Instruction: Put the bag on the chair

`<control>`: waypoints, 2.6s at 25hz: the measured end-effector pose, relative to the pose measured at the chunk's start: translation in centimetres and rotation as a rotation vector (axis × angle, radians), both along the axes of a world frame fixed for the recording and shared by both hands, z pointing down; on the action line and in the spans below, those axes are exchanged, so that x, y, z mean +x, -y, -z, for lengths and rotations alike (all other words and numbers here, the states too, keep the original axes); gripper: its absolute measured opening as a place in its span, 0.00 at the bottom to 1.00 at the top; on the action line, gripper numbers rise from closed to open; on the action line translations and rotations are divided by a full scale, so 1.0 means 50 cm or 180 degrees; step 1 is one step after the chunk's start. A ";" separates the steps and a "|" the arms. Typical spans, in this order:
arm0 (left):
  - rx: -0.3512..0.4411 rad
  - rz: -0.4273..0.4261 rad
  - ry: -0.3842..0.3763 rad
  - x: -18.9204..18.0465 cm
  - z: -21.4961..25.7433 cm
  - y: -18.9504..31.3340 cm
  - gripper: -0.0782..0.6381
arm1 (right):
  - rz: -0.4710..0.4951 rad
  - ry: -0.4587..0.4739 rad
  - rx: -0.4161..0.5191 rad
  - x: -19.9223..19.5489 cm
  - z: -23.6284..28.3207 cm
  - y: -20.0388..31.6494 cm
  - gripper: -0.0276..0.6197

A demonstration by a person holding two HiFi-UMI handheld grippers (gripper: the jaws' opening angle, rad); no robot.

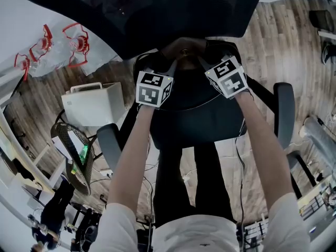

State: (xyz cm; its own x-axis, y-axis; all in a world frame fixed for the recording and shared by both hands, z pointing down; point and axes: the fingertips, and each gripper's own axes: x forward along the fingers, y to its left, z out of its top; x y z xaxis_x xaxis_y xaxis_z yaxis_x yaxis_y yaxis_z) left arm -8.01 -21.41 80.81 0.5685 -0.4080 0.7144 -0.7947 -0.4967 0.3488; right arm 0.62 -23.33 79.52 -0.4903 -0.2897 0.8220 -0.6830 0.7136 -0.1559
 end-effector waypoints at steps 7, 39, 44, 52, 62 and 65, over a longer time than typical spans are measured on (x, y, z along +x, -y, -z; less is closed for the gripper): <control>-0.0018 -0.0074 0.0054 -0.008 -0.006 0.004 0.23 | -0.0069 0.0021 -0.0061 0.001 -0.002 0.009 0.22; -0.0239 -0.0069 0.0245 -0.034 0.029 -0.049 0.39 | -0.0363 0.0091 -0.0305 0.030 0.038 -0.038 0.50; -0.0179 0.0069 0.0253 -0.028 0.076 -0.081 0.39 | -0.0284 0.0182 -0.0286 0.023 0.087 -0.068 0.50; -0.0162 0.0255 0.0182 0.006 0.158 -0.154 0.39 | -0.0143 0.0353 -0.0263 0.034 0.170 -0.131 0.49; -0.0216 0.0750 -0.0024 0.053 0.267 -0.237 0.39 | -0.0202 0.0562 -0.0494 0.063 0.256 -0.236 0.47; -0.0151 0.0794 -0.0031 0.065 0.312 -0.254 0.39 | -0.0225 0.0645 -0.0478 0.074 0.295 -0.255 0.45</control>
